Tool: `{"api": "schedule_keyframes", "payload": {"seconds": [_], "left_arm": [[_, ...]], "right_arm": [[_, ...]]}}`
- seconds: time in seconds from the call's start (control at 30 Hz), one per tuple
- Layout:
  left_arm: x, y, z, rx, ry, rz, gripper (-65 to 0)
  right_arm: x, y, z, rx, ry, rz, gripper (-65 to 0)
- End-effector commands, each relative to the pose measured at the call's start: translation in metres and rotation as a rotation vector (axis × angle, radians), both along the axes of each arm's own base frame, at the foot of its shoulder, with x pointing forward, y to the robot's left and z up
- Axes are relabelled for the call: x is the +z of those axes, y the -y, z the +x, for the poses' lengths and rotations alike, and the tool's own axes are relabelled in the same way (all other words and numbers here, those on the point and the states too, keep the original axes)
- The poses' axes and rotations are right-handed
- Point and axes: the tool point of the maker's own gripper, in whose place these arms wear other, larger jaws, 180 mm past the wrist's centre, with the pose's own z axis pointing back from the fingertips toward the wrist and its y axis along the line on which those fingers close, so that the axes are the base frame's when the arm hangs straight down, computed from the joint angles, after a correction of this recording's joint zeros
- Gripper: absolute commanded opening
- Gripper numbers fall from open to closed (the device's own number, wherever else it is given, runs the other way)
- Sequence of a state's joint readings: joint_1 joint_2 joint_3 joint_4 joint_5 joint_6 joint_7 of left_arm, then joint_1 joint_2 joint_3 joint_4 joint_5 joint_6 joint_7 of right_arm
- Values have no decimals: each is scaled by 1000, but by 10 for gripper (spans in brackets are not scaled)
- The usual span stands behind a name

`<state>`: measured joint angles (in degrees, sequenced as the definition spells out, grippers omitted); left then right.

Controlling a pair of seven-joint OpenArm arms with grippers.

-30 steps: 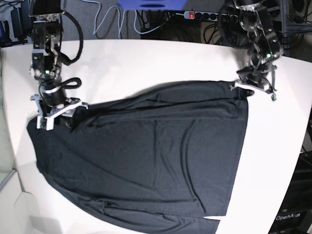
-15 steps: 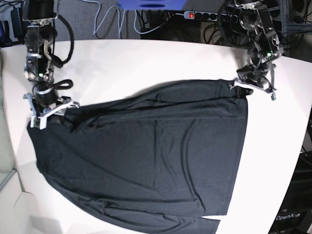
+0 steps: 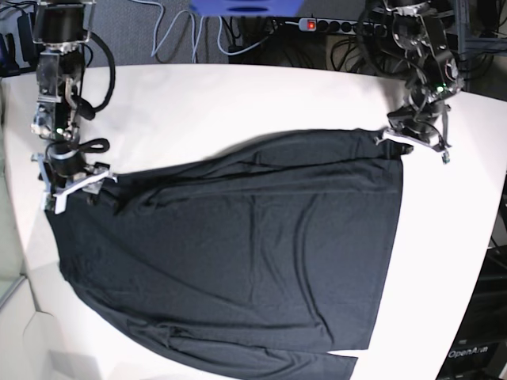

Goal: Fold the T-shirt properly
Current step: 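Drag the held shirt edge with both grippers away from each other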

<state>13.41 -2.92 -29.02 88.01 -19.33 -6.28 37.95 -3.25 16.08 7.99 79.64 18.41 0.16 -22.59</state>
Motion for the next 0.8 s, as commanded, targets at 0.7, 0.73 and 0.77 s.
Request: {"api": "schedule_keyframes", "payload": {"seconds": [0.7, 0.73, 0.77], "left_arm": [[6, -19, 0, -19, -15, 56, -650], [7, -19, 1, -19, -13, 56, -650], [7, -19, 1, -19, -13, 56, -650]], "right_arm": [[1, 47, 7, -192, 54, 56, -250], [-3, 46, 5, -196, 47, 62, -250], [-7, 45, 4, -199, 39, 68, -250]]}}
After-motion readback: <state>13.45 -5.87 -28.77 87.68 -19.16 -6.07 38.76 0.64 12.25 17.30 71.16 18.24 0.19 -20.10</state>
